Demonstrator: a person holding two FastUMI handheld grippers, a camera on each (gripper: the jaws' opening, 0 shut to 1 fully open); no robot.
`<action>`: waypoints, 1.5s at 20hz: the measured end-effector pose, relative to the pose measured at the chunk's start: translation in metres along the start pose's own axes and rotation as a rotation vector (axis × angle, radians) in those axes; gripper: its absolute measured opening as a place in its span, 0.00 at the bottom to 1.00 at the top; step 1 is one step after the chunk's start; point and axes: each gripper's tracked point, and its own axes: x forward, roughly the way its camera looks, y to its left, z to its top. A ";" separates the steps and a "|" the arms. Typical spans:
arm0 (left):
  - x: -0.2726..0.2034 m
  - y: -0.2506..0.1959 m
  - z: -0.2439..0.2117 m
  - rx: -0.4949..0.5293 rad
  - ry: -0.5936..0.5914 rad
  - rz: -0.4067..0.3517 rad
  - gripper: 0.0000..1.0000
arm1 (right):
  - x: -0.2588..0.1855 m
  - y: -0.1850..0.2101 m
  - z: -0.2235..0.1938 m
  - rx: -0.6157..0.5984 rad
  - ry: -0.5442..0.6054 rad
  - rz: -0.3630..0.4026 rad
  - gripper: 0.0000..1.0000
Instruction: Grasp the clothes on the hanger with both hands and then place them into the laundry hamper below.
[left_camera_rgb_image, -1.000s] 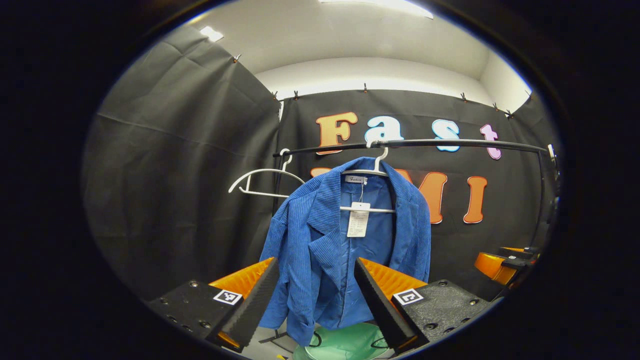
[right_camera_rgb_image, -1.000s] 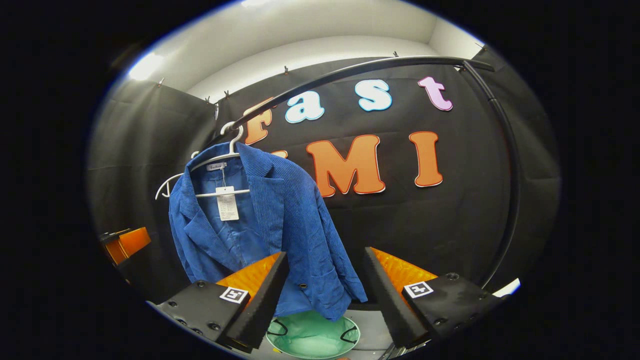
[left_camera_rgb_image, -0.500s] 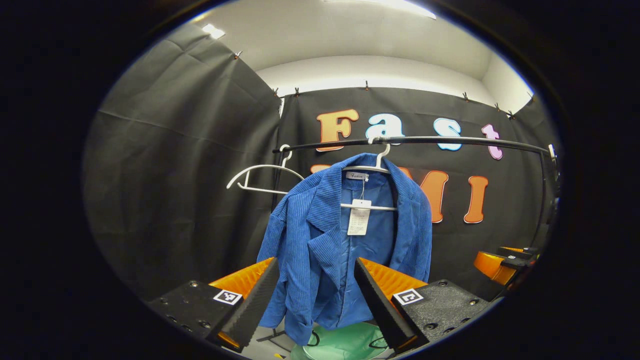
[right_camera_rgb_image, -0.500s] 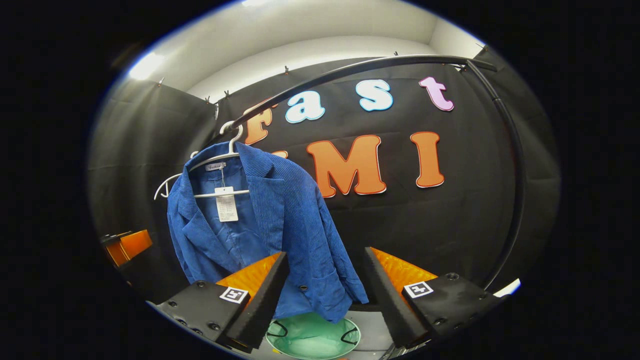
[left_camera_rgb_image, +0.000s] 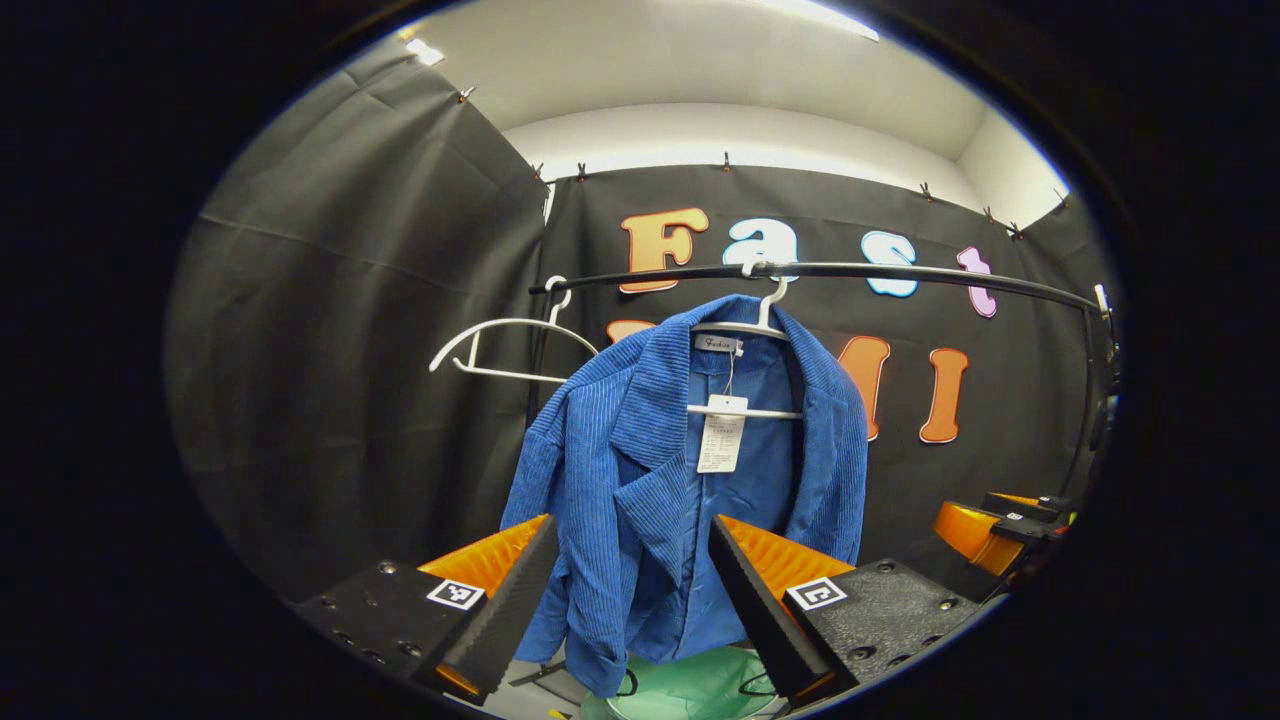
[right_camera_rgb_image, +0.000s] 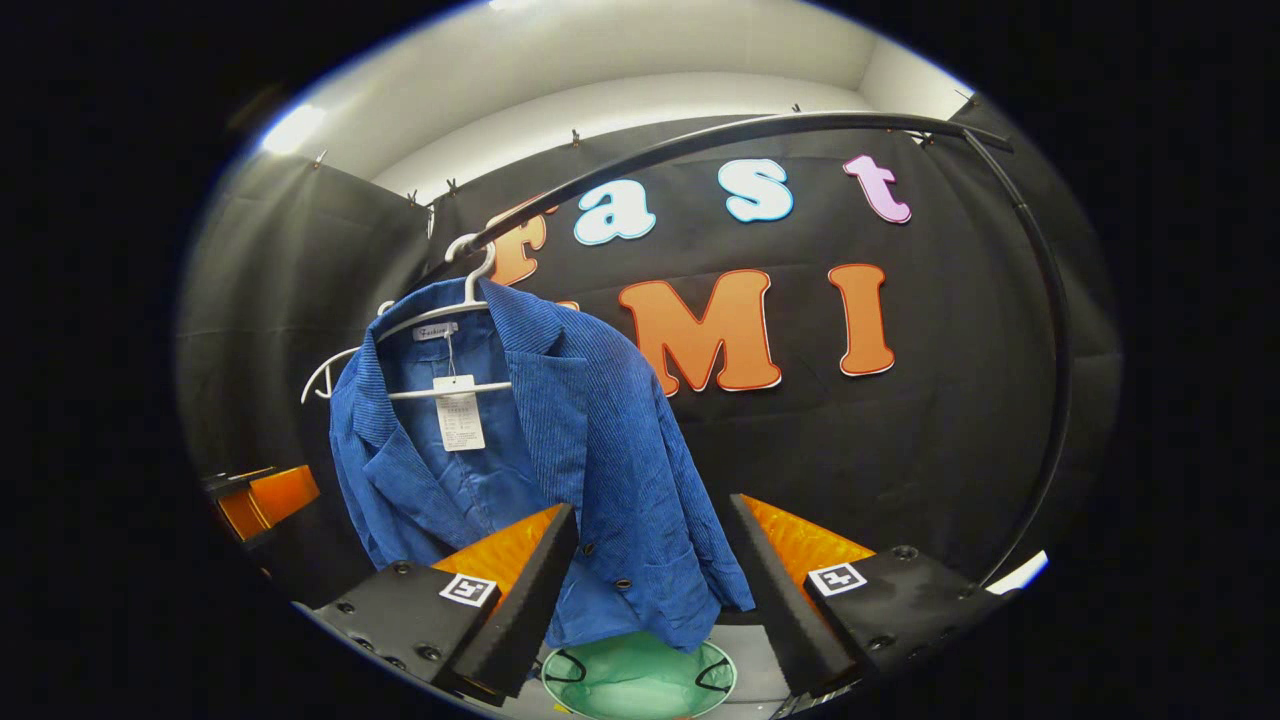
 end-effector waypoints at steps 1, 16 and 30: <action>0.005 0.003 -0.001 -0.003 0.004 -0.008 0.92 | 0.003 0.005 0.000 0.001 -0.002 -0.003 0.98; 0.063 -0.004 -0.011 -0.036 0.026 -0.164 0.92 | 0.086 0.078 0.010 -0.014 -0.044 0.041 0.98; 0.125 -0.019 -0.022 0.007 0.013 -0.075 0.92 | 0.187 0.083 0.001 0.065 0.028 0.182 0.82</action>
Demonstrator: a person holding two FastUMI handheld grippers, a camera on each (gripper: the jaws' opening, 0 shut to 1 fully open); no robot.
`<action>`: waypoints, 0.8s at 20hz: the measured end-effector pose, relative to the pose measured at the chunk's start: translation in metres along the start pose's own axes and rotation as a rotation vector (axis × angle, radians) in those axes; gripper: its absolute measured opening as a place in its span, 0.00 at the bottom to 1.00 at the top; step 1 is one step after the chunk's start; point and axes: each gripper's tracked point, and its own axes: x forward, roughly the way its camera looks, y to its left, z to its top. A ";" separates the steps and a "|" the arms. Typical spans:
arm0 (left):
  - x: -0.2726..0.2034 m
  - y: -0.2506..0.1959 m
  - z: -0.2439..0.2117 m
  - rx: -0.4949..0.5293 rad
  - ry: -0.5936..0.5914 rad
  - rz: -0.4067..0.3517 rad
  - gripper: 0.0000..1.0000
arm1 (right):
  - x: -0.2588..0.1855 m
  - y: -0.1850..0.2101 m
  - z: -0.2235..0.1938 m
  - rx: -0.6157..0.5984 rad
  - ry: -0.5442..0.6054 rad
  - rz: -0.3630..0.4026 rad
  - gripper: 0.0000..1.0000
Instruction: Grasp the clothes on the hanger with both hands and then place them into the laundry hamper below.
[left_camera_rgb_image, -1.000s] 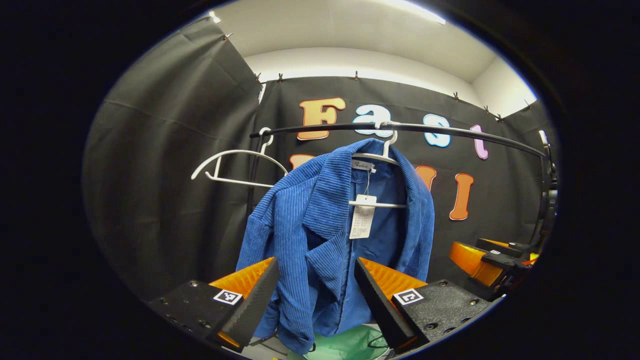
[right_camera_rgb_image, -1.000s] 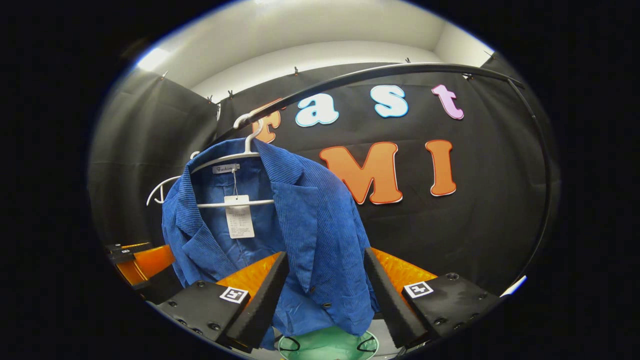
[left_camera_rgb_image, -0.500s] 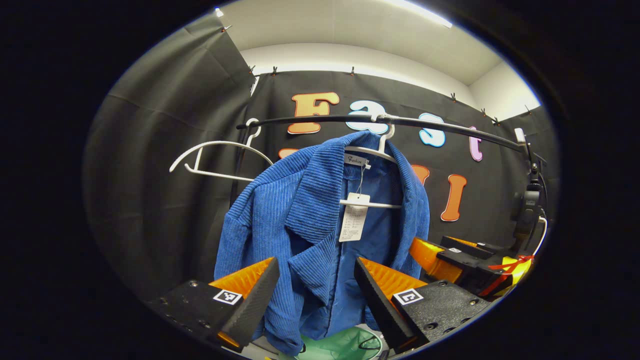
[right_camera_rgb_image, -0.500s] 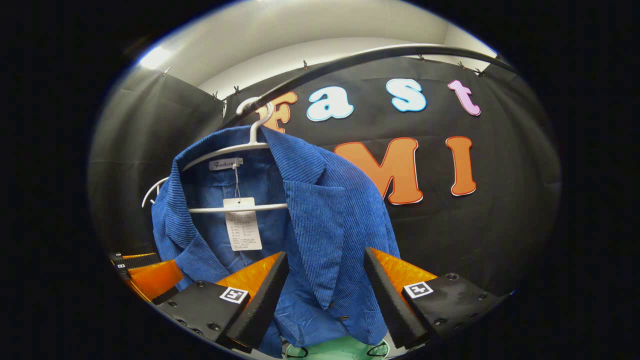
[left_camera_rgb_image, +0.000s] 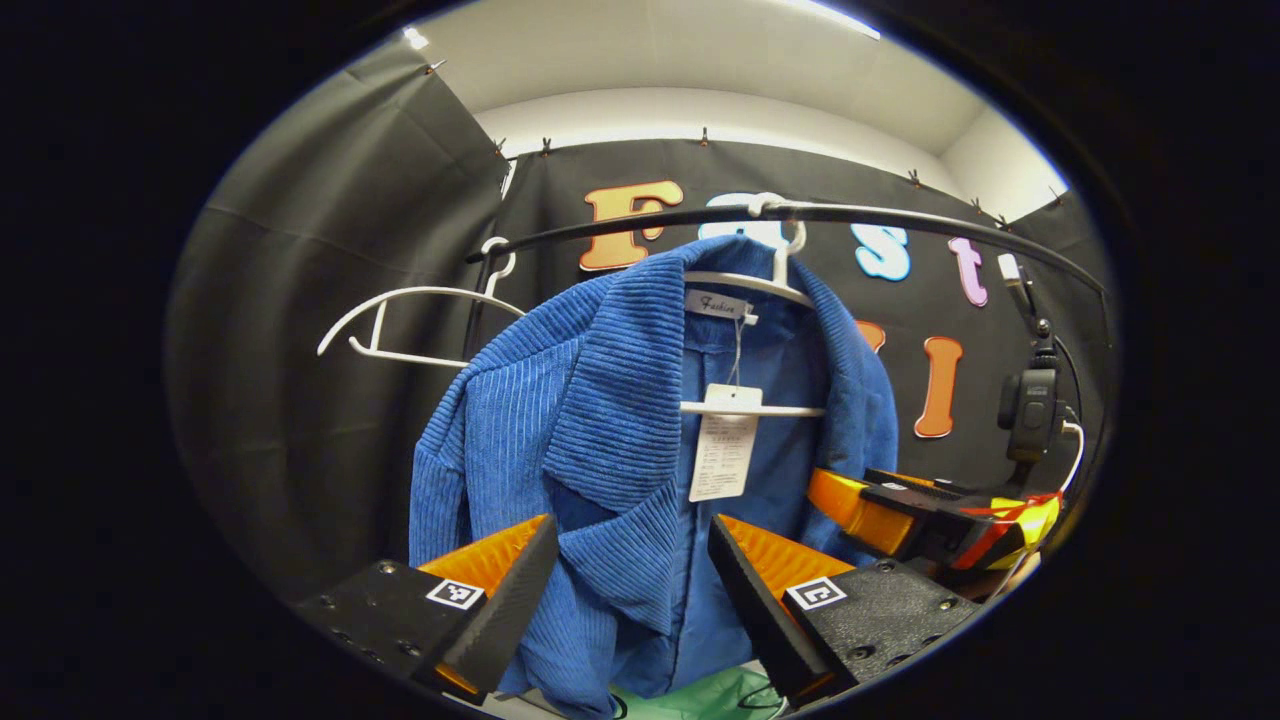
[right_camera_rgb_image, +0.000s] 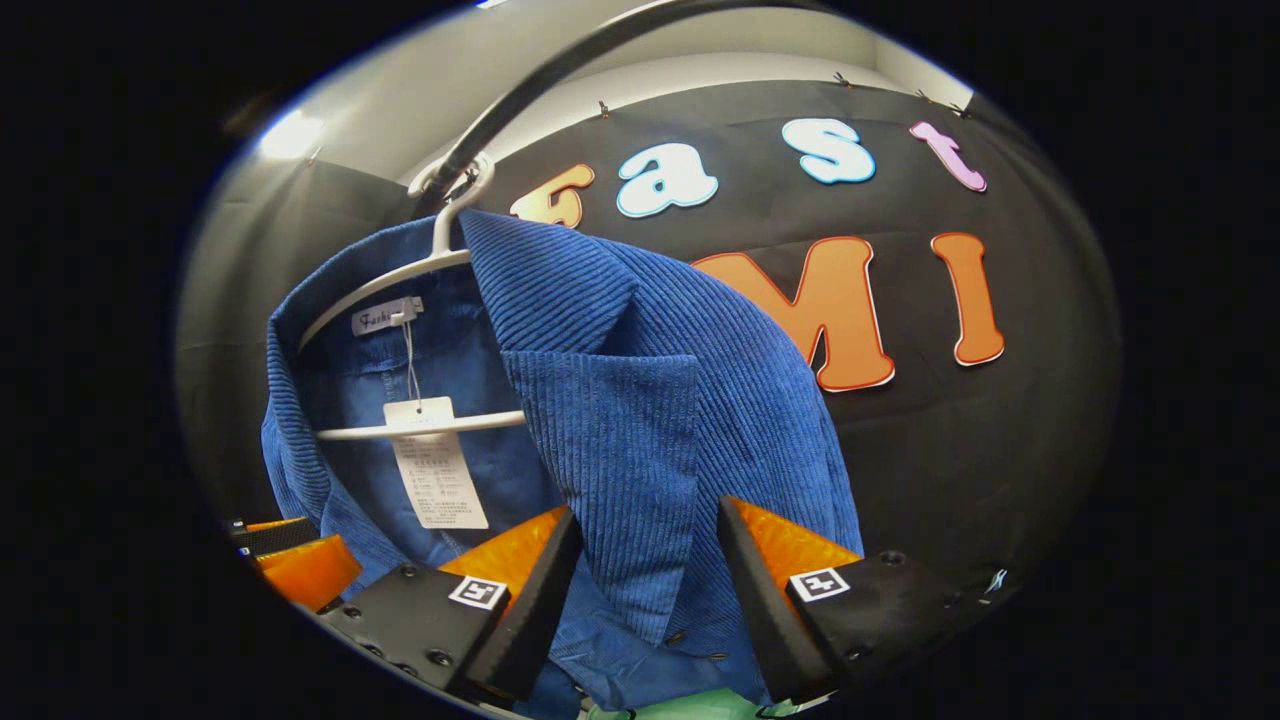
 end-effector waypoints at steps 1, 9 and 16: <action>0.008 0.003 -0.001 -0.006 0.000 0.014 0.92 | 0.005 -0.001 0.003 0.013 -0.005 0.014 0.78; 0.041 0.015 -0.003 -0.024 0.011 -0.017 0.41 | 0.009 0.001 0.031 0.198 -0.032 0.206 0.14; 0.018 0.022 0.016 -0.113 0.106 -0.193 0.02 | -0.024 -0.008 0.097 0.555 -0.138 0.417 0.14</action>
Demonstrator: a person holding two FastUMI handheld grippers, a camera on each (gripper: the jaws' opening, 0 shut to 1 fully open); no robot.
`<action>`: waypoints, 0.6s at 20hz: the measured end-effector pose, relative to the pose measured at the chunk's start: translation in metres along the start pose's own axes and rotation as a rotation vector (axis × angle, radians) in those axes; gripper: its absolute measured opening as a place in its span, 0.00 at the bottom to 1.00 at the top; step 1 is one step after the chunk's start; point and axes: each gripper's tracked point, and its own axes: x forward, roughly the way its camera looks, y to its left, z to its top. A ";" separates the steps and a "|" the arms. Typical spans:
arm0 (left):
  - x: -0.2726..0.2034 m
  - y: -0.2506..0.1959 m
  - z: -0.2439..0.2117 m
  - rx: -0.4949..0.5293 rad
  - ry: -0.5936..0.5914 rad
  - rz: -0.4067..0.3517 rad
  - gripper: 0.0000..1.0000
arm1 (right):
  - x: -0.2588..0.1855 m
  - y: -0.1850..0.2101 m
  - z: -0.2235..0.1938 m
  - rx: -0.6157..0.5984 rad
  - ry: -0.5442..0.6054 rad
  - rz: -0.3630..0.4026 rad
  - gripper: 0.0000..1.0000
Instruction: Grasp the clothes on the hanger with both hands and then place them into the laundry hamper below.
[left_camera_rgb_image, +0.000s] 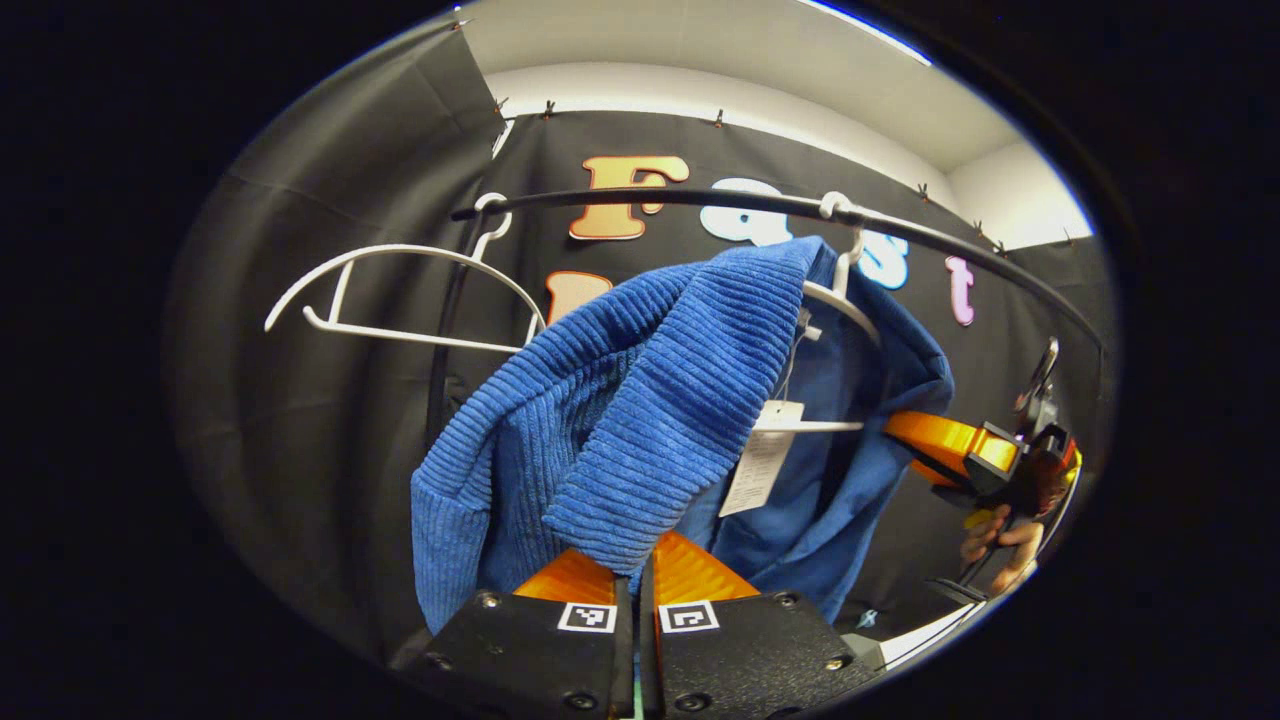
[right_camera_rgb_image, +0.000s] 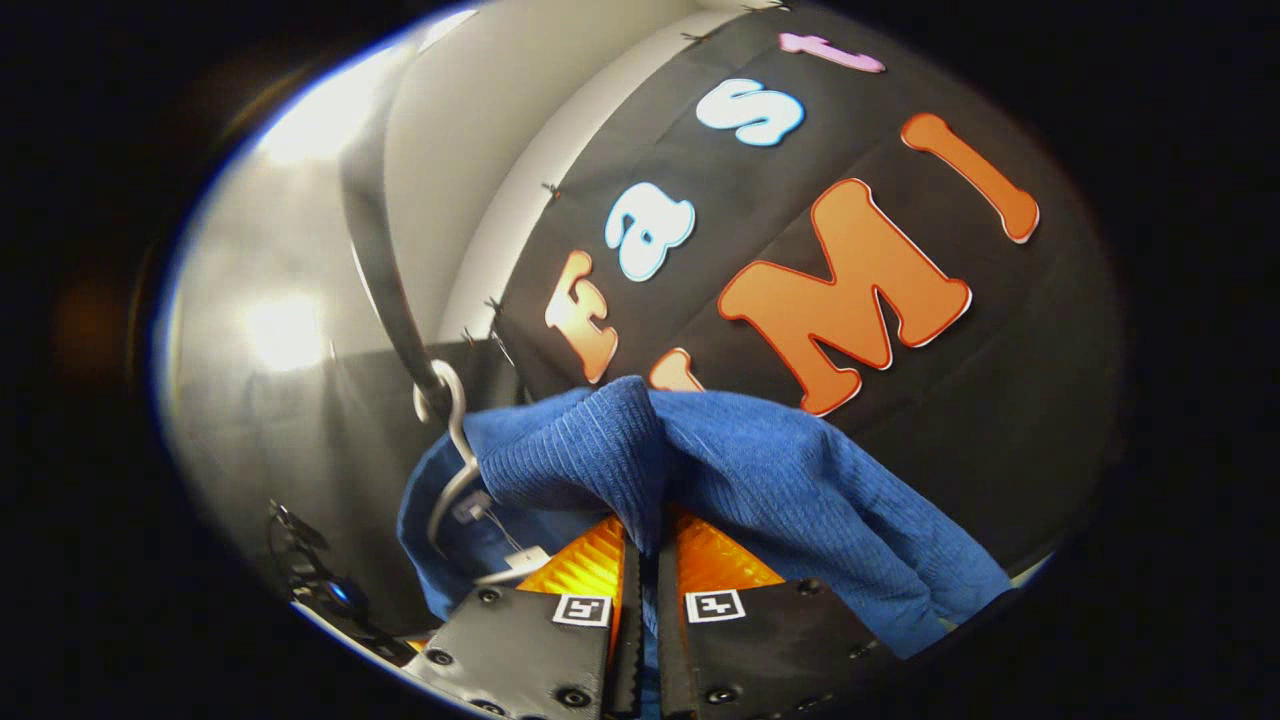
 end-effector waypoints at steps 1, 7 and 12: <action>-0.007 -0.001 0.007 -0.003 0.003 -0.024 0.02 | -0.002 0.006 0.009 0.041 -0.024 0.032 0.14; -0.051 -0.005 0.040 -0.083 0.055 -0.156 0.02 | -0.006 0.010 0.043 0.214 -0.086 0.097 0.13; -0.076 0.006 0.096 -0.085 -0.024 -0.192 0.02 | -0.008 0.004 0.069 0.331 -0.144 0.112 0.07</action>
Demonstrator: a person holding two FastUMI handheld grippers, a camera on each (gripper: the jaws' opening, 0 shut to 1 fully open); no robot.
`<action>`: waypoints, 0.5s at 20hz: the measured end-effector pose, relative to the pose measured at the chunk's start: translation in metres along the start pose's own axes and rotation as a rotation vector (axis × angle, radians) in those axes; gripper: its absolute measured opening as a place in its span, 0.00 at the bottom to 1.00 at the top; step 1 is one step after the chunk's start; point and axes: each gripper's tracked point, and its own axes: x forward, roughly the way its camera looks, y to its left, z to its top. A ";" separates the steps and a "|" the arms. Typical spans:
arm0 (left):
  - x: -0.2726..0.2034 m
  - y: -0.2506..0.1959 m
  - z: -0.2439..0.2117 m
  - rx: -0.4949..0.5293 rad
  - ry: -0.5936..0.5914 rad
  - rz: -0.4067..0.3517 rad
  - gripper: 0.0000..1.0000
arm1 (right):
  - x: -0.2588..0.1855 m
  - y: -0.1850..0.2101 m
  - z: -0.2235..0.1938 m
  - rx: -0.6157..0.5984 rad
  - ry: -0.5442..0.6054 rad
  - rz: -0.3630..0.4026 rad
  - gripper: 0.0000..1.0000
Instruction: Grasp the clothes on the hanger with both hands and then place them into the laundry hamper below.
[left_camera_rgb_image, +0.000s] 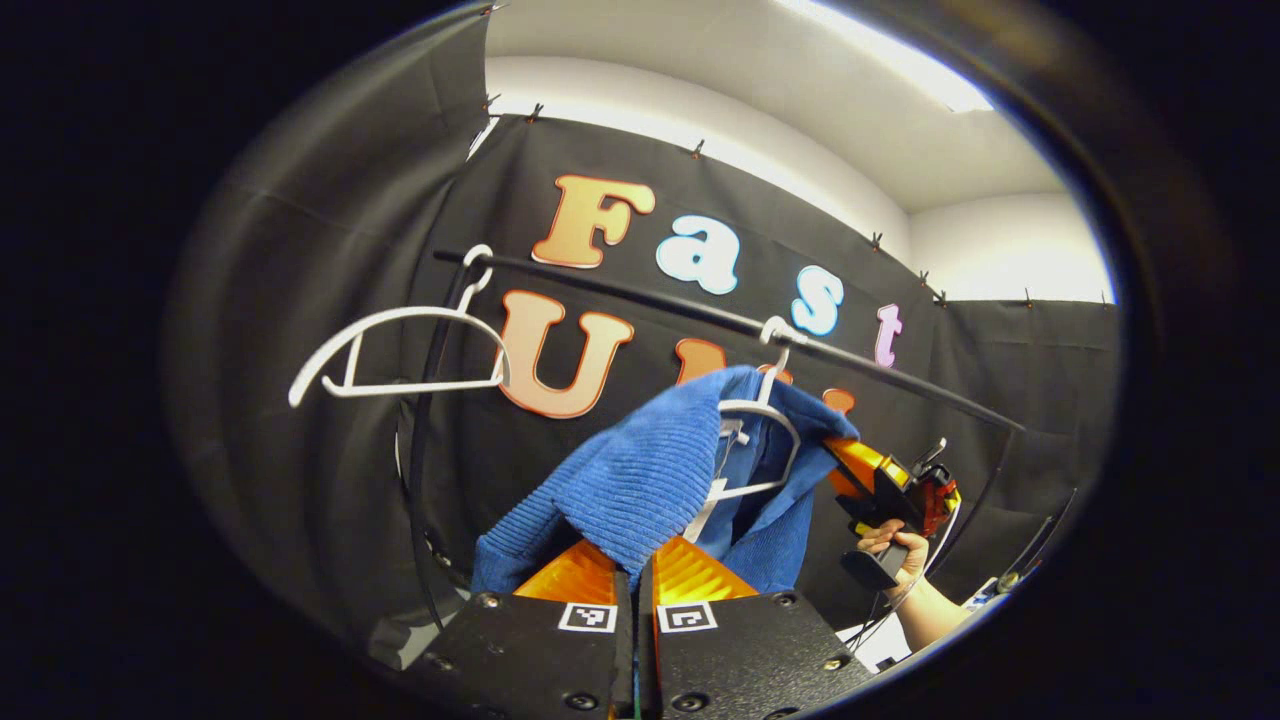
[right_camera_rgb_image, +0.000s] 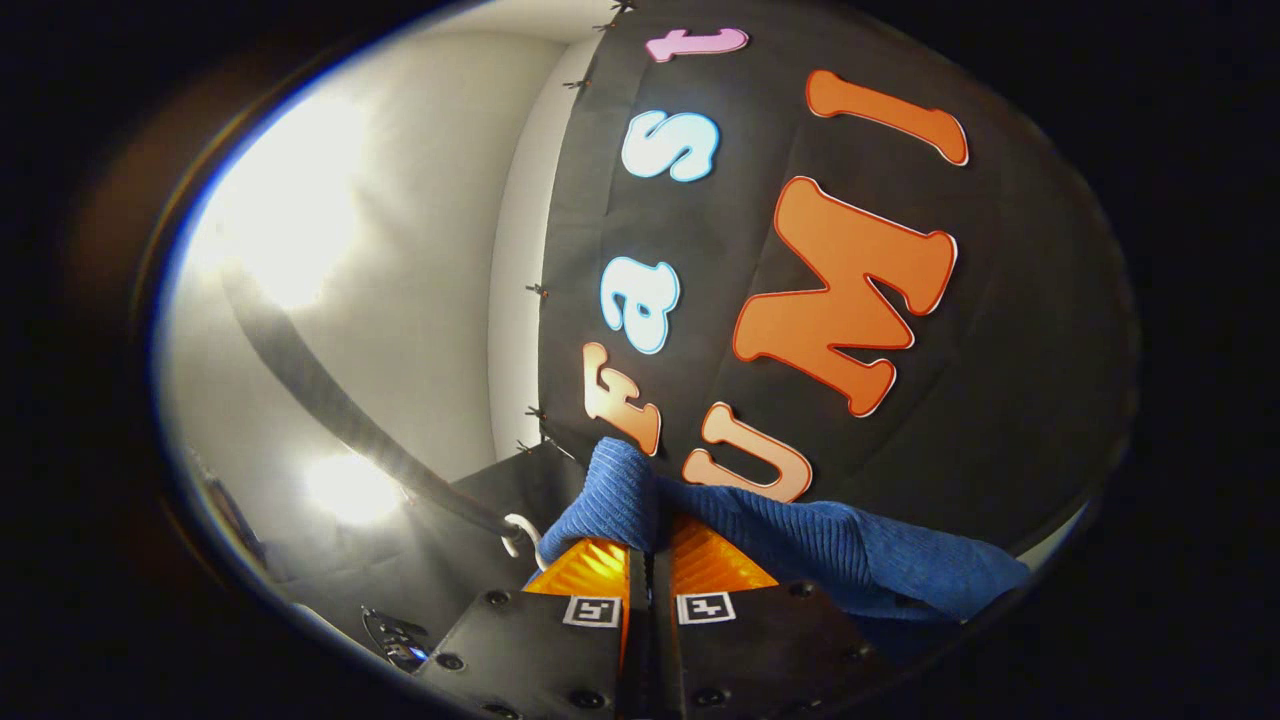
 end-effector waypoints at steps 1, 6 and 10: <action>-0.003 0.001 0.011 0.003 -0.018 -0.005 0.02 | 0.002 0.000 0.007 0.033 -0.013 0.008 0.07; -0.002 0.015 0.044 0.112 -0.071 0.012 0.01 | 0.008 -0.006 0.024 0.115 -0.020 -0.003 0.07; 0.016 0.039 0.076 0.003 -0.178 0.030 0.01 | 0.021 -0.022 0.037 0.191 -0.035 -0.033 0.07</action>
